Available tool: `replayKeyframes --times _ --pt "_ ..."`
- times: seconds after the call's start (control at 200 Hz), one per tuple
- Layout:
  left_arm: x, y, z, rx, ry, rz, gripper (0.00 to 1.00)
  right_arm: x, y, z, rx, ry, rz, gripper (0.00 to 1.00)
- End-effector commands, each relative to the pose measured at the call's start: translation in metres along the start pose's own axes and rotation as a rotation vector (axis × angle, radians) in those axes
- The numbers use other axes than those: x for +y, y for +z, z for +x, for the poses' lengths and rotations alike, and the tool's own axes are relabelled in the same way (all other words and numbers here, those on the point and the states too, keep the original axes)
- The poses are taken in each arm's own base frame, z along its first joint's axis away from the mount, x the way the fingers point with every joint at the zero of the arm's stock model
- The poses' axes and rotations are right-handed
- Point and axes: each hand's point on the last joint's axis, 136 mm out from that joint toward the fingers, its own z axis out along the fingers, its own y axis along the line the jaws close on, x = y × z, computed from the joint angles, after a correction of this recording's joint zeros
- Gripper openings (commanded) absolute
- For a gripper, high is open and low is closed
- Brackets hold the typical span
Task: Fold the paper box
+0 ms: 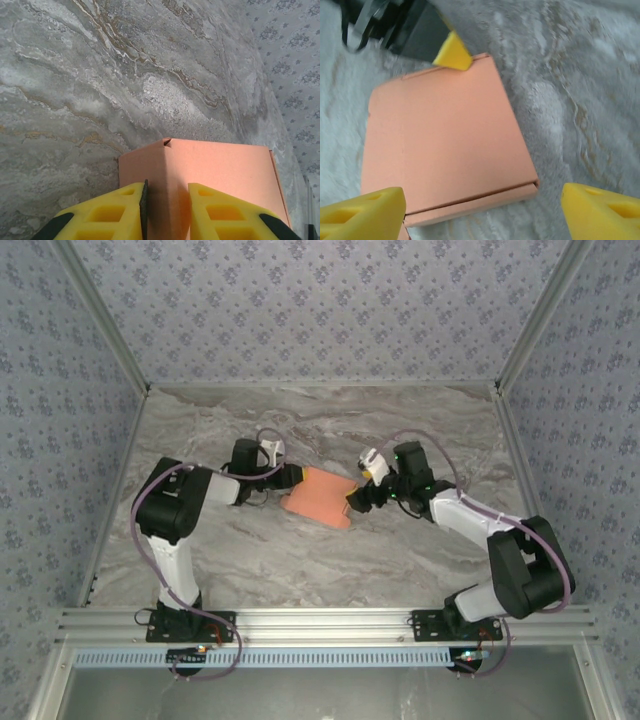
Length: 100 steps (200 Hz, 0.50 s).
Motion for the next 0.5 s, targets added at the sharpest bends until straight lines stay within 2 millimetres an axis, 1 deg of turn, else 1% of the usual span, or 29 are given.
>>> replayKeyframes --times 0.0,0.07,0.14,0.165,0.215,0.23,0.245,0.365,0.405,0.495 --pt "0.054 -0.001 0.049 0.127 -0.170 -0.136 0.24 -0.003 -0.001 -0.004 0.041 -0.325 0.063 0.85" --pt "0.056 -0.001 0.049 0.129 -0.180 -0.127 0.24 -0.002 0.000 0.006 0.073 -0.359 0.058 0.87" --pt "0.058 -0.002 0.050 0.134 -0.183 -0.125 0.24 -0.004 -0.001 0.010 0.083 -0.364 0.060 0.88" --pt "0.058 -0.003 0.051 0.136 -0.184 -0.122 0.24 -0.003 -0.002 0.012 0.087 -0.371 0.053 0.91" --pt "0.059 -0.003 0.051 0.141 -0.187 -0.121 0.24 0.001 -0.004 0.014 0.090 -0.405 0.038 0.92" --pt "0.060 -0.003 0.051 0.142 -0.187 -0.122 0.24 0.002 -0.004 0.016 0.094 -0.419 0.034 0.95" --pt "0.059 -0.003 0.051 0.145 -0.186 -0.121 0.23 0.003 -0.005 0.017 0.096 -0.442 0.031 1.00" --pt "0.062 -0.002 0.052 0.158 -0.185 -0.128 0.23 0.009 -0.012 0.023 0.104 -0.555 0.007 1.00" --pt "0.063 -0.002 0.052 0.160 -0.187 -0.129 0.23 0.010 -0.013 0.027 0.109 -0.619 0.001 1.00" --pt "0.064 -0.001 0.054 0.166 -0.191 -0.127 0.23 0.009 -0.010 0.037 0.143 -0.756 0.010 1.00"
